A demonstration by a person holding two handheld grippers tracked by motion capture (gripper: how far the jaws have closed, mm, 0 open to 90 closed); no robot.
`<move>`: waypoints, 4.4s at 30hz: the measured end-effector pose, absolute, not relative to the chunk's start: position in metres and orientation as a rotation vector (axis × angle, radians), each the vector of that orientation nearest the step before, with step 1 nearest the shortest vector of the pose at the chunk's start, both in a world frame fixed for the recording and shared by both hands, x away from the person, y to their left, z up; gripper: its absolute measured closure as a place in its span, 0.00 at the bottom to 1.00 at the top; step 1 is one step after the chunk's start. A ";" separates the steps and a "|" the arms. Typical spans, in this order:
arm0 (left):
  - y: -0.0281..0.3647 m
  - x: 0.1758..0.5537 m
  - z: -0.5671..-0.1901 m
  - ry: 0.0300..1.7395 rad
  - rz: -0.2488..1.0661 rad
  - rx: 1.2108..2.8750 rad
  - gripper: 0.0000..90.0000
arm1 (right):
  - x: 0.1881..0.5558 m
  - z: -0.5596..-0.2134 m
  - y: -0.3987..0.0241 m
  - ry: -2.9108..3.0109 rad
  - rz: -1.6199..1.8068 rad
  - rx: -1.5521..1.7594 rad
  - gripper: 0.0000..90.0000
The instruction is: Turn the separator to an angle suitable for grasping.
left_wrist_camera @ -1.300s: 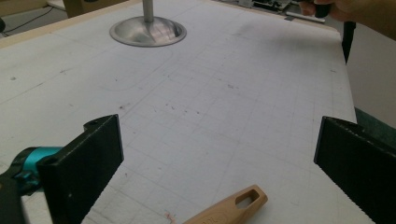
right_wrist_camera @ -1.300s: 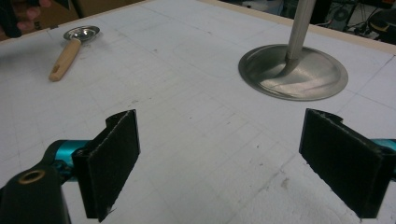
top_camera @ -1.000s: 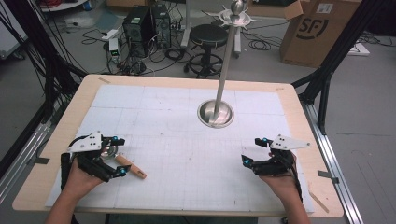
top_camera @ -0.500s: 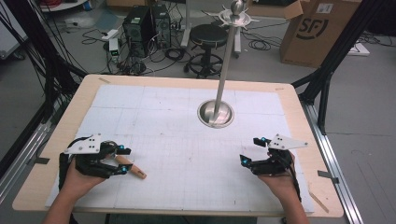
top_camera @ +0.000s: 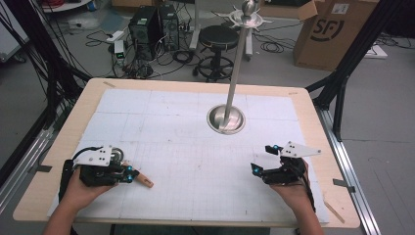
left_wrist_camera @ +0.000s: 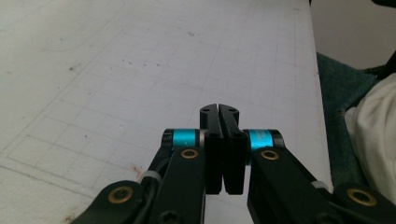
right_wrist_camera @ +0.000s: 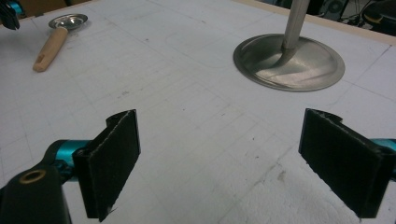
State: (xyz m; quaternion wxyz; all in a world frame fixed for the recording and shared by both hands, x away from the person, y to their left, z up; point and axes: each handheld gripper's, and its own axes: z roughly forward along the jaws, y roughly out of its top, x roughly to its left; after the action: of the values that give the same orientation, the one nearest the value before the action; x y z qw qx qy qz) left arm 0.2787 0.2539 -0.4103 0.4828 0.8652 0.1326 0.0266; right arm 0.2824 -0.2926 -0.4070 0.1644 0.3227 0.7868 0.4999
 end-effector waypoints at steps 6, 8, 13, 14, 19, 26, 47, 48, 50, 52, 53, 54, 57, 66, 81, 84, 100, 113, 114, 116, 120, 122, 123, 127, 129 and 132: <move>0.248 0.278 -0.413 0.306 0.063 2.164 1.00 | 0.283 -0.408 -0.293 2.244 1.419 0.920 0.13; 0.246 0.279 -0.415 0.300 0.061 2.187 1.00 | 0.283 -0.407 -0.293 2.246 1.420 0.920 0.13; 0.240 0.279 -0.419 0.294 0.041 2.229 1.00 | 0.283 -0.407 -0.292 2.244 1.417 0.918 0.13; 0.238 0.279 -0.421 0.291 0.034 2.244 1.00 | 0.283 -0.407 -0.292 2.245 1.418 0.919 0.13; 0.226 0.282 -0.431 0.285 0.018 2.325 1.00 | 0.283 -0.408 -0.292 2.250 1.412 0.916 0.13; 0.211 0.290 -0.435 0.317 0.063 2.364 1.00 | 0.283 -0.407 -0.291 2.250 1.420 0.914 0.16; 0.174 0.329 -0.440 0.478 0.051 2.292 1.00 | 0.284 -0.410 -0.292 2.254 1.406 0.927 0.16; 0.173 0.329 -0.440 0.494 0.057 2.285 1.00 | 0.284 -0.410 -0.293 2.256 1.407 0.932 0.16; 0.173 0.332 -0.441 0.493 0.053 2.286 1.00 | 0.284 -0.411 -0.294 2.256 1.405 0.942 0.16; 0.173 0.331 -0.440 0.496 0.059 2.283 1.00 | 0.285 -0.412 -0.295 2.252 1.403 0.944 0.16; 0.173 0.330 -0.440 0.497 0.062 2.278 1.00 | 0.285 -0.412 -0.295 2.253 1.399 0.945 0.16; 0.174 0.330 -0.439 0.490 0.059 2.280 0.99 | 0.285 -0.413 -0.296 2.252 1.397 0.951 0.16; 0.176 0.327 -0.435 0.474 0.051 2.254 0.95 | 0.285 -0.413 -0.297 2.254 1.394 0.952 0.16; 0.198 0.319 -0.414 0.484 0.083 2.160 0.77 | 0.284 -0.413 -0.300 2.248 1.396 0.952 0.16; 0.250 0.311 -0.402 0.481 0.160 2.108 0.48 | 0.284 -0.413 -0.298 2.259 1.382 0.943 0.16; 0.256 0.313 -0.401 0.500 0.174 2.102 0.44 | 0.284 -0.414 -0.298 2.262 1.376 0.936 0.16; 0.259 0.322 -0.402 0.540 0.233 2.197 0.39 | 0.283 -0.416 -0.292 2.289 1.353 0.933 0.16; 0.256 0.330 -0.413 0.609 0.252 2.273 0.35 | 0.284 -0.418 -0.291 2.299 1.340 0.933 0.16; 0.255 0.331 -0.416 0.616 0.267 2.298 0.35 | 0.284 -0.418 -0.291 2.299 1.339 0.933 0.16; 0.254 0.332 -0.418 0.625 0.269 2.322 0.34 | 0.284 -0.418 -0.291 2.300 1.337 0.934 0.16; 0.253 0.334 -0.422 0.630 0.279 2.354 0.33 | 0.284 -0.419 -0.291 2.301 1.335 0.934 0.16; 0.253 0.334 -0.422 0.634 0.282 2.363 0.31 | 0.284 -0.419 -0.291 2.301 1.333 0.932 0.16; 0.252 0.334 -0.423 0.634 0.282 2.373 0.31 | 0.284 -0.419 -0.291 2.300 1.334 0.935 0.16; 0.250 0.335 -0.426 0.634 0.289 2.399 0.28 | 0.284 -0.419 -0.290 2.303 1.333 0.934 0.16; 0.250 0.335 -0.425 0.621 0.293 2.419 0.26 | 0.284 -0.419 -0.290 2.304 1.336 0.935 0.16; 0.250 0.335 -0.427 0.642 0.282 2.416 0.25 | 0.284 -0.419 -0.291 2.304 1.337 0.937 0.16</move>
State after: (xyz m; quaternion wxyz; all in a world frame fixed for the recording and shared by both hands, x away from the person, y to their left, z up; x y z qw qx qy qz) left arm 0.3353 0.2496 -0.4272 0.3079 0.9137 0.2428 0.1066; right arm 0.2840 -0.2905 -0.4193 0.1583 0.3277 0.8056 0.4674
